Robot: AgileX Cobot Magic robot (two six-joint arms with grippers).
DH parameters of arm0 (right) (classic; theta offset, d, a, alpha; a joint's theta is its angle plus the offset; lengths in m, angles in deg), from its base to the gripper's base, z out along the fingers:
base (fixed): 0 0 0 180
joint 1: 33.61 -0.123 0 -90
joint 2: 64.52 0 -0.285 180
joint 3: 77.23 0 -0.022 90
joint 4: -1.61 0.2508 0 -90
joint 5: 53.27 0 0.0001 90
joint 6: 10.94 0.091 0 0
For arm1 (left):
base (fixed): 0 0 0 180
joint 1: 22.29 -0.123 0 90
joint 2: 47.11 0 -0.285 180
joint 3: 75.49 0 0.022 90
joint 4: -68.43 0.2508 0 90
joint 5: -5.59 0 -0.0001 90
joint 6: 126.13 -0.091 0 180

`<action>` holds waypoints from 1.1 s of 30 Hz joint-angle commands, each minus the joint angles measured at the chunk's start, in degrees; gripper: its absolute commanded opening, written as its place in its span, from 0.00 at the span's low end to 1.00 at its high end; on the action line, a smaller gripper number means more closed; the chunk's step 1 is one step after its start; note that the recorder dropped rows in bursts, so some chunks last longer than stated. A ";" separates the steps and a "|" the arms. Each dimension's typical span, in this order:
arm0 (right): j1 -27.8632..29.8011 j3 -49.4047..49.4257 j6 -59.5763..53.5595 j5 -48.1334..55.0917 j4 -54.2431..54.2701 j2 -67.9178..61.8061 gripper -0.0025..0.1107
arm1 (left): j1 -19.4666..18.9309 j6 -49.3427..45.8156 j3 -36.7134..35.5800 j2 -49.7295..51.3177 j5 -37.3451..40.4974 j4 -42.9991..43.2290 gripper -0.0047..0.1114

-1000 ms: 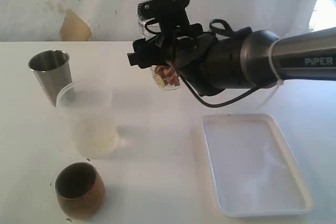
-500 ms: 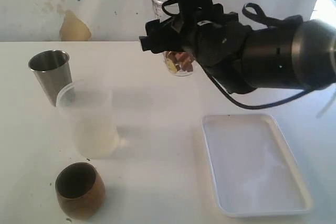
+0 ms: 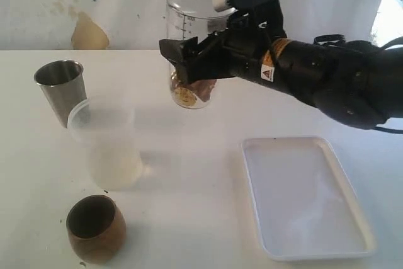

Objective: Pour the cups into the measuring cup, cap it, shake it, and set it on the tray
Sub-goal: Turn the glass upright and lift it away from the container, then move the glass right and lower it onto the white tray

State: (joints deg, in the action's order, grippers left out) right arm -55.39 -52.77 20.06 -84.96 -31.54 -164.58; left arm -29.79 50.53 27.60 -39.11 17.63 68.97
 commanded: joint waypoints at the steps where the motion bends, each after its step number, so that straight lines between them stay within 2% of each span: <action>1: 3.70 1.86 3.71 -2.07 -3.07 1.03 0.02 | 0.21 0.01 -0.31 -0.21 -0.46 -0.11 0.04; 5: 7.83 7.11 3.19 -10.99 -2.84 1.99 0.02 | 0.21 0.01 -0.31 -0.21 -0.46 -0.11 0.04; 10: 13.79 12.06 -0.80 -15.66 -2.79 2.61 0.02 | 0.21 0.01 -0.31 -0.21 -0.46 -0.11 0.04; 15: 17.39 15.30 -1.65 -25.67 -4.70 2.61 0.02 | 0.21 0.01 -0.31 -0.21 -0.46 -0.11 0.04; 23: 20.15 22.02 -1.91 -20.63 -7.58 2.61 0.02 | 0.21 0.01 -0.31 -0.21 -0.46 -0.11 0.04; 33: 20.19 26.56 -4.00 -16.41 -7.84 2.61 0.02 | 0.21 0.01 -0.31 -0.21 -0.46 -0.11 0.04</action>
State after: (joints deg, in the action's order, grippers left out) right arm -35.58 -26.65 16.70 -101.81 -39.59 -162.64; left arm -29.79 50.53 27.60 -39.11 17.63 68.97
